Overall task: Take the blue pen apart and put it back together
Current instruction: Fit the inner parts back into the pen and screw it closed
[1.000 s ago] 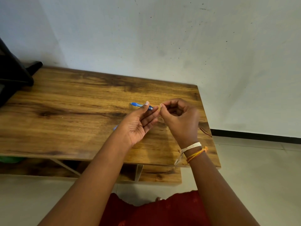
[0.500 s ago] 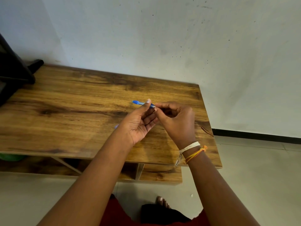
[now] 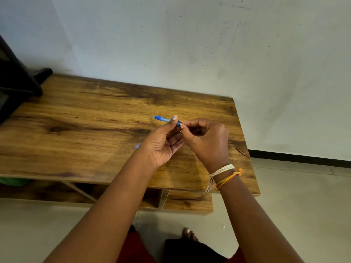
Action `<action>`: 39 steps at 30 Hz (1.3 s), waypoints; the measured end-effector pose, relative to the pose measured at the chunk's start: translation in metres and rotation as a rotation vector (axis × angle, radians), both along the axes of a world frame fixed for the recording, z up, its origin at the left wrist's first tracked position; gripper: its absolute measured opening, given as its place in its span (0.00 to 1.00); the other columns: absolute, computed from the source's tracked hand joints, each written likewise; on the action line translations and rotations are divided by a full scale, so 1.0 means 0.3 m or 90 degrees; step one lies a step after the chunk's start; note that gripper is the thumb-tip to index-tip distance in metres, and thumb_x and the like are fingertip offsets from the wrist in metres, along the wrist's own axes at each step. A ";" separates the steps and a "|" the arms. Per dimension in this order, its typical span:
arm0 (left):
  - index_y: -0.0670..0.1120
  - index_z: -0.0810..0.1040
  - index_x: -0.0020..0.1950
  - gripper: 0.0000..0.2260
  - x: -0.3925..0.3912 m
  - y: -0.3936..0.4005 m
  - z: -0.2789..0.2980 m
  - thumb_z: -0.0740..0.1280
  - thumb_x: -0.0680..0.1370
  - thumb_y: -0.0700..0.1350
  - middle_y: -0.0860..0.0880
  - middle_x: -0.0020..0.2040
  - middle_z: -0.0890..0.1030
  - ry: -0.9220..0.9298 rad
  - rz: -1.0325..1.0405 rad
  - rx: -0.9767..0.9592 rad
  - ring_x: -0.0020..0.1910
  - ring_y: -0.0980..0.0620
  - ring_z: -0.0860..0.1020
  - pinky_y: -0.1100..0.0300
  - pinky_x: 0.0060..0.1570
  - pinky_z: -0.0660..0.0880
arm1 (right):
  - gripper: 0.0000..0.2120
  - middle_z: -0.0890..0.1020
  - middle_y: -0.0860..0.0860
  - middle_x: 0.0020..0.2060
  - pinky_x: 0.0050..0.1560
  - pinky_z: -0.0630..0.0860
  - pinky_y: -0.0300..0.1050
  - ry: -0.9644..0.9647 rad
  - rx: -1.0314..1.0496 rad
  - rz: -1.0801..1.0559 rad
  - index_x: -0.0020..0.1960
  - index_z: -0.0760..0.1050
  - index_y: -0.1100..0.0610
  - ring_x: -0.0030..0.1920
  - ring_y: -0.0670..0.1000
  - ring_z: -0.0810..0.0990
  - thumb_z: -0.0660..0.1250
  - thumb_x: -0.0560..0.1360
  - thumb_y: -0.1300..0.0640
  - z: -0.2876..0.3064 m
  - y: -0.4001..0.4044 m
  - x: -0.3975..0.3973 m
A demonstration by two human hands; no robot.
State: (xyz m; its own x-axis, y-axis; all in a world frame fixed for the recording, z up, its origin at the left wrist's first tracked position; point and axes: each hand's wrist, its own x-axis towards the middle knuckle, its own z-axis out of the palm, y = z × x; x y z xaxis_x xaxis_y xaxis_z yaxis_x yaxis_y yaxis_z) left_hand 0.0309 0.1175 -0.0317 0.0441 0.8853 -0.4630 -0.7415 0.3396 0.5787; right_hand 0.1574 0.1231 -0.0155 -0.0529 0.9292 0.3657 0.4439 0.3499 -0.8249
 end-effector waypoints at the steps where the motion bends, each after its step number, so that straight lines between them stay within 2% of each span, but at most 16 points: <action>1: 0.41 0.80 0.44 0.08 0.000 0.000 0.000 0.72 0.72 0.45 0.46 0.37 0.84 0.001 0.001 -0.001 0.37 0.51 0.84 0.59 0.37 0.81 | 0.03 0.86 0.47 0.37 0.38 0.82 0.38 -0.001 0.001 0.000 0.44 0.85 0.57 0.36 0.41 0.84 0.75 0.70 0.60 0.000 0.000 0.001; 9: 0.41 0.79 0.43 0.06 -0.001 -0.004 0.004 0.72 0.73 0.43 0.45 0.36 0.85 0.000 -0.001 0.000 0.36 0.51 0.85 0.60 0.35 0.81 | 0.03 0.86 0.47 0.37 0.39 0.82 0.38 -0.026 0.015 -0.007 0.44 0.85 0.58 0.36 0.42 0.84 0.75 0.70 0.60 -0.003 0.002 0.001; 13: 0.42 0.78 0.44 0.04 -0.005 -0.002 0.010 0.70 0.75 0.41 0.46 0.34 0.85 0.020 0.008 0.007 0.35 0.53 0.84 0.60 0.35 0.81 | 0.03 0.86 0.49 0.37 0.39 0.79 0.32 -0.085 0.031 0.006 0.44 0.85 0.58 0.36 0.42 0.83 0.74 0.71 0.60 0.001 0.004 0.007; 17: 0.42 0.77 0.42 0.04 -0.003 -0.003 0.014 0.69 0.76 0.40 0.47 0.34 0.84 0.049 -0.002 0.004 0.34 0.54 0.84 0.61 0.35 0.81 | 0.02 0.85 0.50 0.36 0.37 0.79 0.35 -0.145 0.046 0.029 0.42 0.83 0.60 0.35 0.44 0.82 0.73 0.71 0.61 0.008 0.008 0.008; 20: 0.40 0.77 0.43 0.04 -0.009 -0.005 0.019 0.69 0.76 0.40 0.45 0.34 0.84 0.038 -0.010 -0.002 0.34 0.52 0.84 0.59 0.37 0.82 | 0.02 0.84 0.50 0.37 0.38 0.77 0.32 -0.155 0.046 0.052 0.43 0.84 0.60 0.37 0.44 0.81 0.74 0.71 0.62 0.009 0.014 0.015; 22: 0.40 0.78 0.43 0.04 -0.017 -0.006 0.023 0.69 0.76 0.40 0.44 0.34 0.84 0.037 -0.027 -0.005 0.35 0.52 0.84 0.58 0.39 0.82 | 0.03 0.85 0.51 0.39 0.40 0.77 0.31 -0.128 0.028 0.067 0.45 0.84 0.60 0.39 0.44 0.82 0.74 0.72 0.61 0.004 0.020 0.026; 25: 0.40 0.78 0.43 0.04 -0.021 -0.008 0.028 0.68 0.76 0.40 0.44 0.34 0.85 0.038 -0.050 -0.007 0.35 0.52 0.85 0.59 0.36 0.82 | 0.04 0.85 0.50 0.41 0.43 0.78 0.34 -0.072 -0.010 0.073 0.46 0.84 0.59 0.42 0.44 0.83 0.74 0.72 0.59 -0.006 0.026 0.039; 28: 0.40 0.78 0.44 0.03 -0.017 -0.011 0.025 0.68 0.76 0.40 0.44 0.35 0.85 0.035 -0.047 -0.013 0.36 0.51 0.85 0.58 0.39 0.82 | 0.04 0.85 0.49 0.41 0.44 0.79 0.36 -0.054 -0.040 0.071 0.46 0.84 0.58 0.43 0.44 0.83 0.74 0.72 0.60 -0.020 0.028 0.040; 32: 0.39 0.79 0.45 0.04 0.010 -0.012 0.016 0.68 0.76 0.40 0.42 0.37 0.85 0.042 -0.028 -0.020 0.38 0.50 0.85 0.57 0.43 0.82 | 0.05 0.86 0.53 0.40 0.42 0.82 0.42 0.104 -0.205 0.109 0.49 0.84 0.60 0.37 0.46 0.84 0.71 0.74 0.63 -0.021 0.047 0.071; 34: 0.39 0.79 0.45 0.04 0.021 -0.010 0.012 0.69 0.76 0.40 0.42 0.39 0.86 0.046 -0.025 -0.015 0.39 0.50 0.85 0.57 0.42 0.82 | 0.07 0.86 0.54 0.39 0.40 0.82 0.44 0.120 -0.236 0.087 0.52 0.83 0.60 0.35 0.47 0.83 0.69 0.76 0.63 -0.027 0.054 0.094; 37: 0.42 0.80 0.46 0.05 0.020 -0.006 0.005 0.69 0.76 0.43 0.43 0.41 0.86 0.067 -0.028 -0.006 0.42 0.49 0.85 0.58 0.42 0.82 | 0.08 0.85 0.50 0.42 0.41 0.80 0.36 -0.006 -0.212 -0.043 0.54 0.83 0.58 0.38 0.44 0.82 0.67 0.77 0.62 -0.044 0.060 0.127; 39: 0.42 0.80 0.46 0.05 0.019 -0.002 0.000 0.70 0.75 0.44 0.43 0.41 0.86 0.084 -0.021 -0.006 0.43 0.49 0.85 0.58 0.41 0.82 | 0.08 0.83 0.47 0.43 0.38 0.73 0.30 -0.120 -0.193 -0.119 0.53 0.83 0.56 0.39 0.39 0.78 0.67 0.77 0.61 -0.049 0.058 0.144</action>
